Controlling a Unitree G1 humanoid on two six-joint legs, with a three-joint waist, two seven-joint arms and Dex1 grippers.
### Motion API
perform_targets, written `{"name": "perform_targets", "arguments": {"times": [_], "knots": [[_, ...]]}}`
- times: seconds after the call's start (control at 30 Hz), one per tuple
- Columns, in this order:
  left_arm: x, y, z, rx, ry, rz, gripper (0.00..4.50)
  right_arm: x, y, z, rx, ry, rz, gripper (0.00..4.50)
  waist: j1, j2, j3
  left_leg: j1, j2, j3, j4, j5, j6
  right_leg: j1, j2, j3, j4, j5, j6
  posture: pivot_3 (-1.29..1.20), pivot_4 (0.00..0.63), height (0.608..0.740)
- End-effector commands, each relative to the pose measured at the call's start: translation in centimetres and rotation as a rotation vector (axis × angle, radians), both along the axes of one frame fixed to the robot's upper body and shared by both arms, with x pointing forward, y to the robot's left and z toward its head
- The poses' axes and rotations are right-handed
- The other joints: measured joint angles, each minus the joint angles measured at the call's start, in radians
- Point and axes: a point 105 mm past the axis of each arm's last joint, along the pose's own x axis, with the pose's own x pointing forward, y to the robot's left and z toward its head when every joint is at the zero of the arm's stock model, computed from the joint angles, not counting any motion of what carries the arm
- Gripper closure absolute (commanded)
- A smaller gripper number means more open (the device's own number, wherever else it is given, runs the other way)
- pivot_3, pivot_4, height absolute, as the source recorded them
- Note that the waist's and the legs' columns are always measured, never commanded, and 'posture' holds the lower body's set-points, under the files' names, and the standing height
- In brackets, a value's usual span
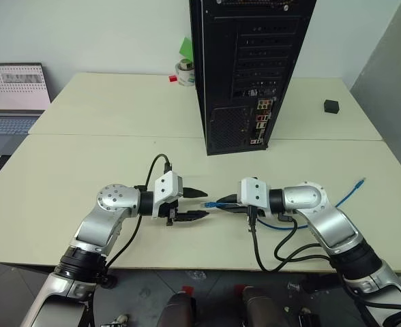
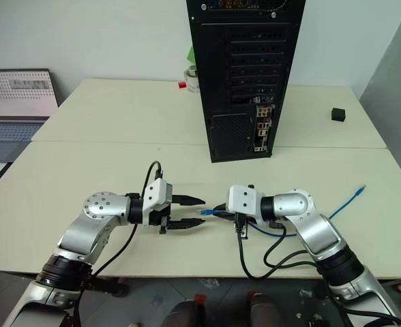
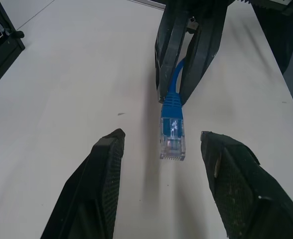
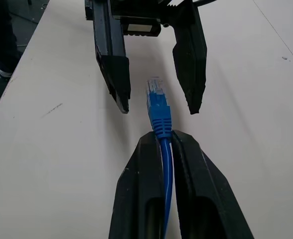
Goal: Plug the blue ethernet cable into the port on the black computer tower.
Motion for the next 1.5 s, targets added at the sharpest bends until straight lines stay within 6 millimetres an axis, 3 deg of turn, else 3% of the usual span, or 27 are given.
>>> {"name": "perform_targets", "arguments": {"times": [0.03,0.2,0.33,0.4,0.57,0.8,0.87,0.93,1.07,1.27,1.5], "knots": [[-0.3,-0.3,0.9,-0.01,-0.041,-0.027,1.91,-0.3,0.5,1.2,0.02,-0.046,0.026,4.5,0.0,0.0,0.0,0.0,0.0,0.0,0.0,0.0,0.0,0.0,0.0,0.0,0.0,0.0,0.0,0.0,0.15,0.74],[-0.3,-0.3,0.7,-0.006,-0.04,-0.033,1.91,-0.4,0.6,1.3,0.02,-0.048,0.027,4.5,0.0,0.0,0.0,0.0,0.0,0.0,0.0,0.0,0.0,0.0,0.0,0.0,0.0,0.0,0.0,0.0,0.15,0.74],[-0.3,-0.3,0.7,-0.01,-0.041,-0.034,2.62,-0.4,0.6,1.3,0.021,-0.048,0.029,4.5,0.0,0.0,0.0,0.0,0.0,0.0,0.0,0.0,0.0,0.0,0.0,0.0,0.0,0.0,0.0,0.0,0.15,0.74],[-0.3,-0.4,0.7,-0.011,-0.042,-0.036,3.27,-0.4,0.6,1.3,0.022,-0.049,0.03,4.5,0.0,0.0,0.0,0.0,0.0,0.0,0.0,0.0,0.0,0.0,0.0,0.0,0.0,0.0,0.0,0.0,0.15,0.74],[-0.3,-0.5,0.7,-0.015,-0.047,-0.04,4.23,-0.5,0.7,1.4,0.023,-0.051,0.032,4.5,0.0,0.0,0.0,0.0,0.0,0.0,0.0,0.0,0.0,0.0,0.0,0.0,0.0,0.0,0.0,0.0,0.15,0.74],[-0.4,-0.4,0.4,-0.009,-0.047,-0.044,4.22,-0.7,0.7,1.2,0.013,-0.042,0.048,4.5,0.0,0.0,0.0,0.0,0.0,0.0,0.0,0.0,0.0,0.0,0.0,0.0,0.0,0.0,0.0,0.0,0.15,0.74],[-0.4,-0.4,0.4,-0.007,-0.055,-0.044,4.22,-0.7,0.6,1.3,0.01,-0.037,0.051,3.79,0.0,0.0,0.0,0.0,0.0,0.0,0.0,0.0,0.0,0.0,0.0,0.0,0.0,0.0,0.0,0.0,0.15,0.74],[-0.3,-0.4,0.4,-0.004,-0.077,-0.041,4.22,-0.7,0.5,1.5,0.008,-0.035,0.054,3.5,0.0,0.0,0.0,0.0,0.0,0.0,0.0,0.0,0.0,0.0,0.0,0.0,0.0,0.0,0.0,0.0,0.15,0.74],[-0.1,-0.6,0.8,-0.019,-0.148,-0.034,4.22,-0.4,-0.2,2.5,0.016,-0.022,0.04,2.32,0.0,0.0,0.0,0.0,0.0,0.0,0.0,0.0,0.0,0.0,0.0,0.0,0.0,0.0,0.0,0.0,0.15,0.74],[-0.1,-1.1,1.8,-0.009,-0.466,-0.057,4.22,-1.3,-2.5,5.0,0.152,0.197,-0.015,1.1,0.004,0.0,0.0,-0.001,0.0,-0.001,0.0,0.0,0.0,0.0,-0.003,-0.001,-0.001,0.0,0.0,0.0,0.15,0.74],[-0.9,-0.9,2.5,0.016,-0.95,-0.122,4.22,-1.8,-2.5,5.0,0.31,0.442,-0.103,1.07,0.003,0.0,0.0,-0.001,0.0,-0.002,0.0,0.0,0.0,0.0,-0.005,-0.001,-0.001,0.0,0.0,0.0,0.15,0.74]]}}
